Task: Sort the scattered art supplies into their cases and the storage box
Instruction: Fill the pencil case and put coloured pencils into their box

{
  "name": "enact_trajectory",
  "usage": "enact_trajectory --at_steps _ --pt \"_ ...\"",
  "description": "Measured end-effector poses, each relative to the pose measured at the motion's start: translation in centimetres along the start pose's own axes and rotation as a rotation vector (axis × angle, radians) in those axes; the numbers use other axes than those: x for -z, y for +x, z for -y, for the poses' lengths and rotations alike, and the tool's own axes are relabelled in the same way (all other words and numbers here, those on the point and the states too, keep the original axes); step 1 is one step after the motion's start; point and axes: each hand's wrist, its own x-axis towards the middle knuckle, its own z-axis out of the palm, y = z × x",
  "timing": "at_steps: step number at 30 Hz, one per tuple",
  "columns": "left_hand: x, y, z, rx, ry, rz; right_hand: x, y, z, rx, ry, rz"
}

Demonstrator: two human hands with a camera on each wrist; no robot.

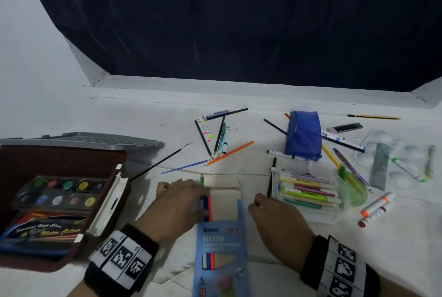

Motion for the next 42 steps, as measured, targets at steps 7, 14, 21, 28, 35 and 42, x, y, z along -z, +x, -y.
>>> enact_trajectory --at_steps 7,14,21,28,35,42 --pt "1.0 7.1 -0.8 0.071 -0.045 -0.124 0.1 -0.2 -0.2 -0.06 -0.177 0.112" --pt "0.5 11.3 -0.3 0.137 0.081 -0.024 -1.6 -0.2 -0.9 0.111 -0.235 0.078" --pt "0.5 12.8 -0.4 0.167 0.085 -0.003 -0.6 -0.2 -1.2 0.245 -0.252 -0.051" --pt "1.1 12.6 -0.5 0.192 0.123 0.021 2.0 0.2 0.2 0.24 0.024 -0.263" --pt "3.9 8.5 0.2 0.162 -0.135 -0.322 7.2 1.8 -0.2 0.104 0.337 -0.452" --pt "7.3 1.4 -1.0 0.079 -0.86 -0.591 7.6 4.8 0.0 -0.108 0.825 -0.579"
